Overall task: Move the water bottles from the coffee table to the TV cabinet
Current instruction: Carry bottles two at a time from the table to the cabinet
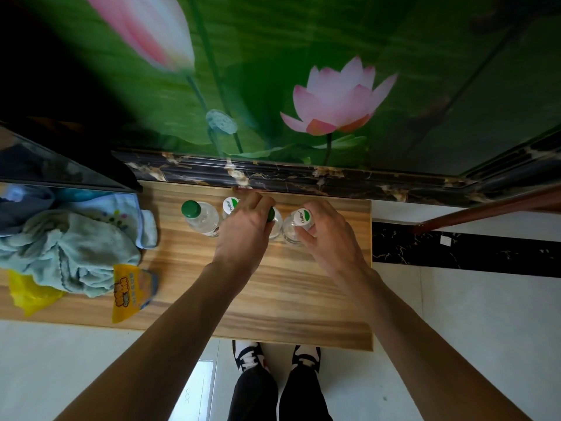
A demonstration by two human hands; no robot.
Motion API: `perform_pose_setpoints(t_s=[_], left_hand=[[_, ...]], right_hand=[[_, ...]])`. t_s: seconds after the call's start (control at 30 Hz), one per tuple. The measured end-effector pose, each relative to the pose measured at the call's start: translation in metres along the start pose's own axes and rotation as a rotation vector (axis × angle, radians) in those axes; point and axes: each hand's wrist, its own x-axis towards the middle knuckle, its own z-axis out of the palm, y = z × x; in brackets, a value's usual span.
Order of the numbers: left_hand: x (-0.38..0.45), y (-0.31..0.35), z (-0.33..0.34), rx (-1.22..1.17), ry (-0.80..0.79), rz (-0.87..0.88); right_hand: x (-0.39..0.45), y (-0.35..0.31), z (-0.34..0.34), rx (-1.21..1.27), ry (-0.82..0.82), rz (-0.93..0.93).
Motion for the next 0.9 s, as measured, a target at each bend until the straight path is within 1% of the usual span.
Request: perform_pose_setpoints(t_s=[0.2,0.33,0.43,0.57,0.8,0.9], left_hand=[[0.001,0.002,0.000,0.024,-0.023,0.004],[-0.005,0.004,-0.006,0.023,-0.035,0.003],[-0.014,0.005,-0.013,0.008,-0.016,-0.010],[-0.032,0.008,-0.033,-0.015,0.010,-0.048],[-0.070,0.029,-0.092,-0.099,0.176,-0.011],[-0.081,0.042,-0.126,-0.137,0.237,-0.017]], right_hand=[[-0.001,0.003,0.000,0.038,-0.016,0.014],[-0.007,0.003,-0.008,-0.021,-0.035,0.019],[-0.016,0.000,-0.020,-0.104,-0.011,-0.009],[-0.033,-0.011,-0.046,-0.105,0.031,-0.032],[-0.069,-0.052,-0.107,-0.109,0.030,-0.119],[-0.086,-0.076,-0.138,-0.122,0.064,-0.174]])
